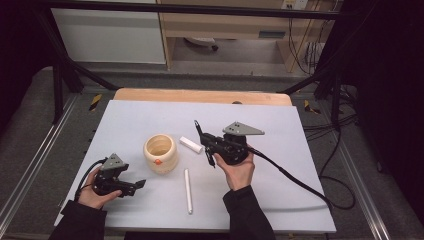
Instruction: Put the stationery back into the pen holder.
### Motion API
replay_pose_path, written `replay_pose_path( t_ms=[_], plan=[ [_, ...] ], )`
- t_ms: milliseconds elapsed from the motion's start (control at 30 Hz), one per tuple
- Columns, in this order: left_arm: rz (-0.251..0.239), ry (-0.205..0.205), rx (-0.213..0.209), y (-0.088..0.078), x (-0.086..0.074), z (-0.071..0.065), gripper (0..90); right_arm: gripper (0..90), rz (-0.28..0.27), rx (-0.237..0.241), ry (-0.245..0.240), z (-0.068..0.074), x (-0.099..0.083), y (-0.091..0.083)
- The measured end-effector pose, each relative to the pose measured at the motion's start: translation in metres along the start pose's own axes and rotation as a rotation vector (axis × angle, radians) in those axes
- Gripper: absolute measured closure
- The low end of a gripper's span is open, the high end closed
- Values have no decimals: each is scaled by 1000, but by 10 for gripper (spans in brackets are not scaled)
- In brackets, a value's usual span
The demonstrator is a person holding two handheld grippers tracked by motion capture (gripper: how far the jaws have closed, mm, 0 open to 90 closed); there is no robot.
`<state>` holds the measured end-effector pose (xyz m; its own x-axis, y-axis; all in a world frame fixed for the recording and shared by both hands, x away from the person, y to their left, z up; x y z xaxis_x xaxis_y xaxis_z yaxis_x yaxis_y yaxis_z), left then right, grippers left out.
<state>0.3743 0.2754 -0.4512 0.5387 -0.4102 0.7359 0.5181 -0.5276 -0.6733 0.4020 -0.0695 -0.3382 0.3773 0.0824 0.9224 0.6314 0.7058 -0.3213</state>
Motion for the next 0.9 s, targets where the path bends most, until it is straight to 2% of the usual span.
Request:
replay_pose_path(
  t_ms=[333, 367, 767, 900],
  plan=[
    [0, -1, -2, 0, 0, 0, 75, 801, -40, -1, 7, 12, 10, 24],
    [0, -1, -2, 0, 0, 0, 75, 801, -40, -5, -4, 14, 13, 28],
    [-1, -1, -5, 0, 0, 1, 75, 801, -75, 9, -4, 29, 31, 51],
    [-3, 0, -5, 0, 0, 1, 75, 801, -77, 11, -19, 38, 36, 65]
  ],
)
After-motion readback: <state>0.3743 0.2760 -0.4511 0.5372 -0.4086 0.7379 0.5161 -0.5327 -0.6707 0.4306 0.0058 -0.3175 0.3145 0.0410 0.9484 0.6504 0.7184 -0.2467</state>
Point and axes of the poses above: each handheld gripper's, and its own axes: y roughly forward along the jaws, x roughly out of its top, z roughly to its left, the point moved 2 cm from there along y, roughly forward along the jaws, and after that the axes turned 1 degree about -x, right-handed, at the moved point
